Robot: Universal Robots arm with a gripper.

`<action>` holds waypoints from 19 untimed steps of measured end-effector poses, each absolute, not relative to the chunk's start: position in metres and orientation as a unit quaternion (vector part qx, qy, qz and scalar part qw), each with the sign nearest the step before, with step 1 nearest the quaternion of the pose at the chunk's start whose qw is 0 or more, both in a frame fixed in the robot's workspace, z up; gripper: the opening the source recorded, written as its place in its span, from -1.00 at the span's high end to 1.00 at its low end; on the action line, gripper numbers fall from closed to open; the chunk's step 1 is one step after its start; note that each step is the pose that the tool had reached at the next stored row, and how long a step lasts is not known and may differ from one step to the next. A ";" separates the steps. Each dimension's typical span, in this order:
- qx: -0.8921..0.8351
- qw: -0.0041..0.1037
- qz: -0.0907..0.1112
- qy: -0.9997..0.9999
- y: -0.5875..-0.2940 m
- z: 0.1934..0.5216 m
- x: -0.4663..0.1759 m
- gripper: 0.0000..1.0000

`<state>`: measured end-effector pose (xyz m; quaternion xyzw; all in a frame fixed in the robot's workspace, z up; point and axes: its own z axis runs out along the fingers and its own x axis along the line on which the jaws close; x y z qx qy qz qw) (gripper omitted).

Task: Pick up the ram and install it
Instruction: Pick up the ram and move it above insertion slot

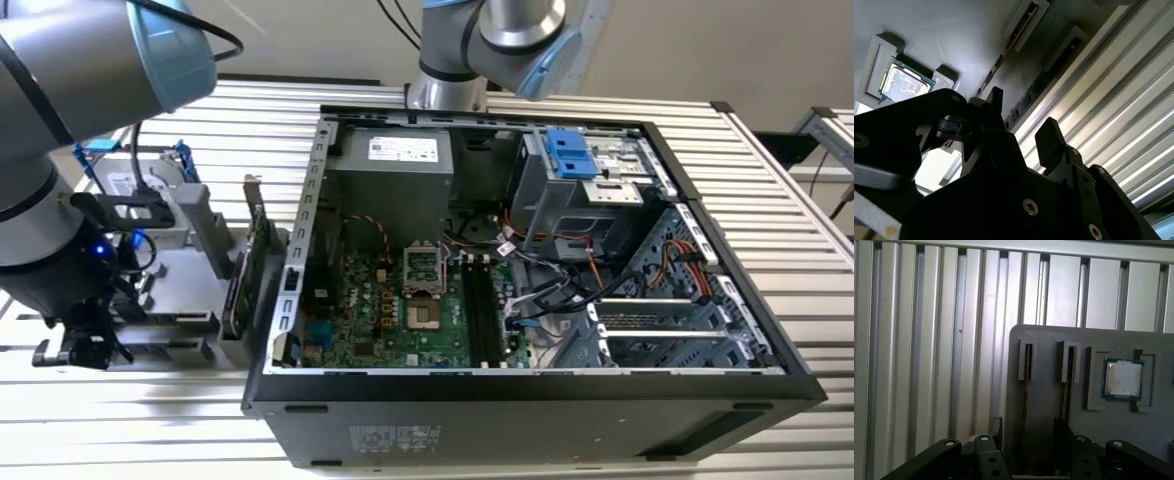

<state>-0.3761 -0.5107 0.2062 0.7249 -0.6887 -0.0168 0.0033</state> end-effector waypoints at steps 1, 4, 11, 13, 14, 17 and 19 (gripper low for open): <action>0.725 0.003 -0.017 -0.689 -0.511 0.205 -0.376 -1.00; 0.725 0.003 -0.017 -0.688 -0.511 0.202 -0.376 -1.00; 0.726 0.003 -0.017 -0.688 -0.512 0.194 -0.376 -1.00; 0.726 0.003 -0.017 -0.687 -0.512 0.193 -0.376 -1.00; 0.726 0.003 -0.017 -0.688 -0.512 0.192 -0.376 -1.00; 0.726 0.003 -0.017 -0.687 -0.513 0.190 -0.376 -1.00; 0.726 0.003 -0.017 -0.688 -0.514 0.190 -0.376 -1.00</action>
